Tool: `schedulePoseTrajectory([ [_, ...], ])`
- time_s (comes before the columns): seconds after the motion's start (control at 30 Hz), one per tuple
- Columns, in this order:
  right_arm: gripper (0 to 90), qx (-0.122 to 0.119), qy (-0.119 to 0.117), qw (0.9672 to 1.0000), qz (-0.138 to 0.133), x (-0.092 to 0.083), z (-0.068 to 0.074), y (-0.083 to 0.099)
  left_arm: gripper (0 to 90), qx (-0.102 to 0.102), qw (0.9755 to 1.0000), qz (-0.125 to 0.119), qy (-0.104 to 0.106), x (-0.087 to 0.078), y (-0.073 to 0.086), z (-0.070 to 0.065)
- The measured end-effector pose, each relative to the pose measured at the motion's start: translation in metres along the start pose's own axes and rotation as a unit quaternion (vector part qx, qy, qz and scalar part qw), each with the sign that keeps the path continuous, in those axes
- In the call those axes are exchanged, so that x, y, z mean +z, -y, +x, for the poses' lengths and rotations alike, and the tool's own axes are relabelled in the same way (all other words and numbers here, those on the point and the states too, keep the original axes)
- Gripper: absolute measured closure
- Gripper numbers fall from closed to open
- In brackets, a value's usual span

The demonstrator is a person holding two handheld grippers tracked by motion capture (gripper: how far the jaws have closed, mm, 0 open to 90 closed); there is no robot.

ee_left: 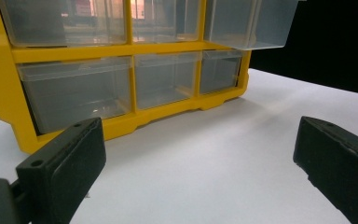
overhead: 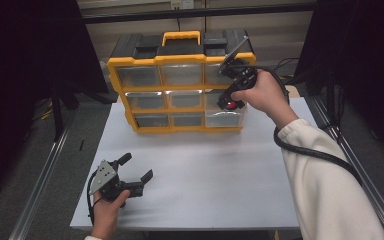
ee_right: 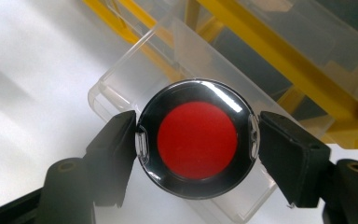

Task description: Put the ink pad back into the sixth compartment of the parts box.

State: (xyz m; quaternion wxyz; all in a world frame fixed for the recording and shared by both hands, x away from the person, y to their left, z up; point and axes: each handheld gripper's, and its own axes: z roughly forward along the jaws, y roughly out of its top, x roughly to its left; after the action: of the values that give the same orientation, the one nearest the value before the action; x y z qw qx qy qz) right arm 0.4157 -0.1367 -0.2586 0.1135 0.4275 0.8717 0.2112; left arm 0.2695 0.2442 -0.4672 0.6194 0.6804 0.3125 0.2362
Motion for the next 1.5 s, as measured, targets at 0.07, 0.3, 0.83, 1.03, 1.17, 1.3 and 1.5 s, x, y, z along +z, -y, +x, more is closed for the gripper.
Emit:
schedulePoseTrajectory([
  [0.07, 30.5, 0.001, 0.001, 1.0000, 0.000, 0.000, 0.000, -0.001, 2.3, -0.005, 1.0000, -0.002, 0.000, 0.000, 0.000, -0.001],
  [0.3, 30.5, 0.005, 0.002, 1.0000, -0.001, 0.005, -0.002, -0.003, 2.3, -0.013, 0.9999, -0.008, -0.002, 0.001, 0.000, -0.002],
  [0.83, 30.5, 0.007, 0.007, 0.9999, -0.007, 0.006, -0.005, -0.006, 2.3, 0.001, 1.0000, 0.000, -0.001, 0.000, 0.000, 0.000],
  [1.03, 30.5, 0.006, 0.005, 0.9999, -0.010, 0.008, -0.006, -0.005, 2.3, 0.001, 1.0000, 0.001, -0.005, 0.000, 0.000, 0.000],
  [1.17, 30.5, 0.003, 0.009, 0.9999, -0.010, 0.009, -0.007, -0.005, 2.3, -0.001, 1.0000, -0.001, -0.004, 0.000, 0.000, -0.001],
  [1.3, 30.4, 0.007, 0.009, 0.9998, -0.016, 0.010, -0.007, -0.005, 2.3, 0.001, 1.0000, 0.000, -0.001, 0.000, 0.000, 0.000],
  [1.5, 30.4, 0.009, 0.009, 0.9998, -0.018, 0.010, -0.007, -0.005, 2.4, 0.002, 1.0000, 0.001, -0.001, 0.000, 0.000, 0.001],
])
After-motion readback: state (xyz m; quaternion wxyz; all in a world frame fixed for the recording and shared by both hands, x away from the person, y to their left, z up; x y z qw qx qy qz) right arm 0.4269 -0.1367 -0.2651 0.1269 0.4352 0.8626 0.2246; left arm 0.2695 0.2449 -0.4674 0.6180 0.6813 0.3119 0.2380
